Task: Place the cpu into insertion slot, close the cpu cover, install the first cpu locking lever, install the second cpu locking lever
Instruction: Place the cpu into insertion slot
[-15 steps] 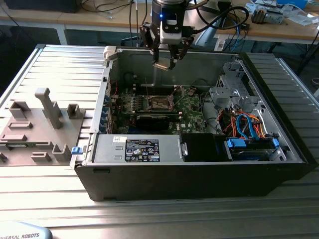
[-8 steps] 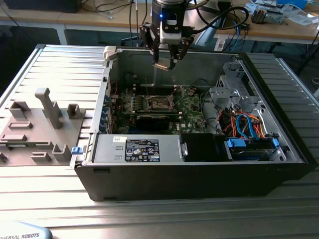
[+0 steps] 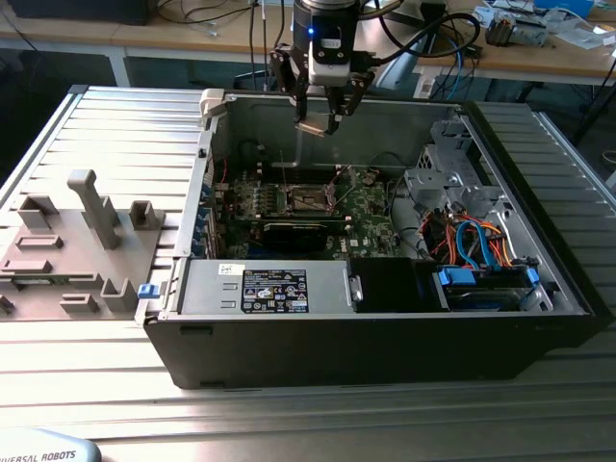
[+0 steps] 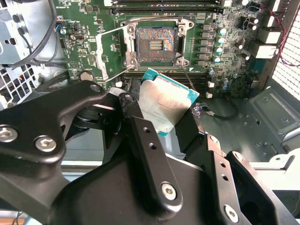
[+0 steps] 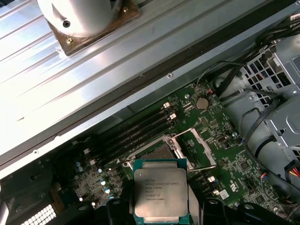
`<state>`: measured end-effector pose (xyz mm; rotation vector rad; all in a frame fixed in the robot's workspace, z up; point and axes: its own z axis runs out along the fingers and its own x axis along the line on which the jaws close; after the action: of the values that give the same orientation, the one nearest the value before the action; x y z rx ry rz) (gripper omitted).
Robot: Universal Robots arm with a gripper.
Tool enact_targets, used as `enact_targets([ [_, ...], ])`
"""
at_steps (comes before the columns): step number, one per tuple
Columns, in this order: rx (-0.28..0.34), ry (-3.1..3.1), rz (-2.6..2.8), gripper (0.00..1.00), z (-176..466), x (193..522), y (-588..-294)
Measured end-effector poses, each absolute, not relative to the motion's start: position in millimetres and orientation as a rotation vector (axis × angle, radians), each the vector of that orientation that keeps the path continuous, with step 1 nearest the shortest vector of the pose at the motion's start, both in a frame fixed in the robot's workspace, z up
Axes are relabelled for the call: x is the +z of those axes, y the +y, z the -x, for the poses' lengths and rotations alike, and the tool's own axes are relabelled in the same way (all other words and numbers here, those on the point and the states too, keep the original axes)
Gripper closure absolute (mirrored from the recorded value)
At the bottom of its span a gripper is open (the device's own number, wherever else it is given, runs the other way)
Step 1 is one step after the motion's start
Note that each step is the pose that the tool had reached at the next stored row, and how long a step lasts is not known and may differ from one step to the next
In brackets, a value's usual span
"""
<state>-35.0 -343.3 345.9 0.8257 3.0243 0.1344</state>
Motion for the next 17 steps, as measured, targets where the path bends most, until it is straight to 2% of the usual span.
enact_targets([
  [17,0.134,3.020,-0.839,0.46,35.0,345.2,-343.3],
])
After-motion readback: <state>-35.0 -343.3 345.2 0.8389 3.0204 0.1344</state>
